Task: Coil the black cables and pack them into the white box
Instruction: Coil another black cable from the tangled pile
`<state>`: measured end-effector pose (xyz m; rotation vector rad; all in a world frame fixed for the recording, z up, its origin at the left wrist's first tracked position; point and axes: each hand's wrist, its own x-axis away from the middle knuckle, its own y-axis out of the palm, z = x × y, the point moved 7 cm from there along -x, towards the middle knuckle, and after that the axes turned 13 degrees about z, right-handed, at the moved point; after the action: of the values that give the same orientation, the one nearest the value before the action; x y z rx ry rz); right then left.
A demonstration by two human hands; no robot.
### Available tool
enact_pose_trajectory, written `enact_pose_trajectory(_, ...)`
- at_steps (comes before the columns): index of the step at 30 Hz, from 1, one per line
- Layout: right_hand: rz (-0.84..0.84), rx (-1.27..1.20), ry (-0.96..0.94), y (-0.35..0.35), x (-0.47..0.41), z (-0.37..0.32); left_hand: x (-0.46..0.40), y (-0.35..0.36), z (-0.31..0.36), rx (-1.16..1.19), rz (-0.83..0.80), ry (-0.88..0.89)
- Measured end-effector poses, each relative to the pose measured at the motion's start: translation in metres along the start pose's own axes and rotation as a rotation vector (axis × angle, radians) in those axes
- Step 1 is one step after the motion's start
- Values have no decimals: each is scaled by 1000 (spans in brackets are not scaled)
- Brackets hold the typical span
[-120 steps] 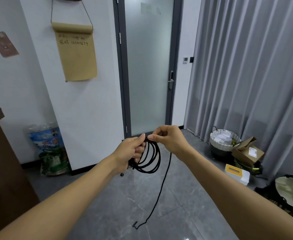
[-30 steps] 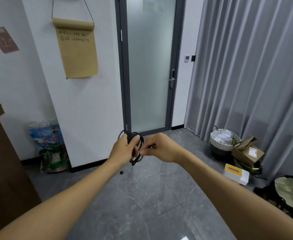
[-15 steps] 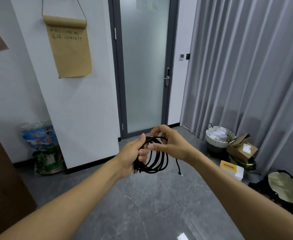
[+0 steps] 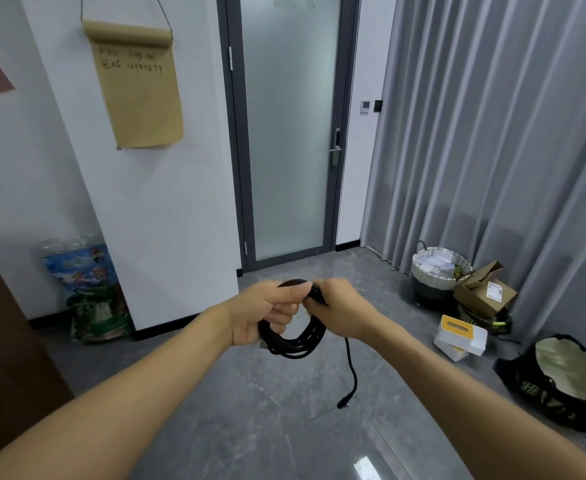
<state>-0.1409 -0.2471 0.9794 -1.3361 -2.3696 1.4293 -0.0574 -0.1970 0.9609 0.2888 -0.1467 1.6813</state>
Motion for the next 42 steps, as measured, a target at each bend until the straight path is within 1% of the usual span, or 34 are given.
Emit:
enact_pose_trajectory(3,27,-28,110,5,-1,11,-4,-10,5,-260,192,121)
enact_pose_trajectory(5,87,-64,203,2,-2,19,-5,-18,10,-388,313,202)
enact_pose_trajectory(6,123,-77,245,-1,-2,22,-5,-21,11,-391,354,221)
enact_pose_trajectory(8,183,-97,302,-6,-3,25,-4,-22,10,-323,376,215)
enact_pose_trajectory(10,230,-110,333,-8,-2,26,-5,-19,7,-183,369,186)
enact_pose_trajectory(12,265,-119,351,-9,-2,26,-5,-15,5,-4,399,168)
enact_pose_trajectory(14,295,-116,355,-11,-4,25,-3,-13,7,157,464,175)
enact_pose_trajectory(16,321,-122,335,-14,-7,21,-1,-12,15,214,539,215)
enact_pose_trajectory(20,375,-166,261,-23,-12,7,2,-16,34,157,700,328)
enact_pose_trajectory(22,378,-196,252,-22,-14,4,4,-19,36,170,779,342)
enact_pose_trajectory(25,321,-312,278,-9,-12,7,5,-25,37,128,868,349)
enact_pose_trajectory(27,255,-365,246,-2,-8,7,6,-30,39,33,919,379)
enact_pose_trajectory(29,216,-356,184,-3,-5,7,8,-36,41,-94,965,406)
enact_pose_trajectory(31,249,-359,142,-13,-6,11,10,-43,41,-222,998,409)
enact_pose_trajectory(33,332,-291,82,-29,-10,12,12,-48,39,-303,1012,398)
enact_pose_trajectory(35,405,-210,54,-40,-16,15,13,-47,37,-317,987,404)
enact_pose_trajectory(38,485,-189,39,-49,-21,18,15,-35,39,-312,910,473)
enact_pose_trajectory(40,500,-146,61,-47,-22,22,15,-28,42,-306,865,518)
enact_pose_trajectory(42,455,-177,67,-41,-23,23,14,-25,44,-280,844,541)
